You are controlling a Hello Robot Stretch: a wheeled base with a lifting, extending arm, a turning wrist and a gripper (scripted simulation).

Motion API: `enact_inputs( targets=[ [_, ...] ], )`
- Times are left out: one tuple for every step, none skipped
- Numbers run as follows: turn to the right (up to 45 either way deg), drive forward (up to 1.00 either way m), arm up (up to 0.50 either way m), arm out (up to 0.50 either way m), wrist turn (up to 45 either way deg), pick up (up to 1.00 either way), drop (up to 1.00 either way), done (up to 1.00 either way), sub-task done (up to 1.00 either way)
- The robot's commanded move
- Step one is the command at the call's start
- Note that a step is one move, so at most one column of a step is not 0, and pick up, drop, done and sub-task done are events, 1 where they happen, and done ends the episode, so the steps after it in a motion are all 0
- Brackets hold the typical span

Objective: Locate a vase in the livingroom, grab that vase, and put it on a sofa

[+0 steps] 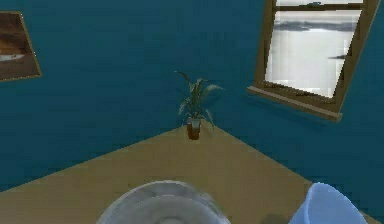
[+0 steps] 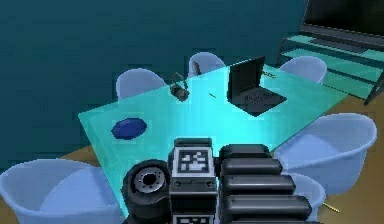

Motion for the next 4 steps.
enact_inputs(
  targets=[
    [-45.0, 0.00, 0.00, 0.00, 0.0, 0.00, 0.00, 0.00, 0.00],
    [-39.0, 0.00, 0.00, 0.00, 0.0, 0.00, 0.00, 0.00, 0.00],
    [0.0, 0.25, 0.00, 0.00, 0.0, 0.00, 0.00, 0.00, 0.00],
    [-45.0, 0.00, 0.00, 0.00, 0.0, 0.00, 0.00, 0.00, 0.00]
  ],
)
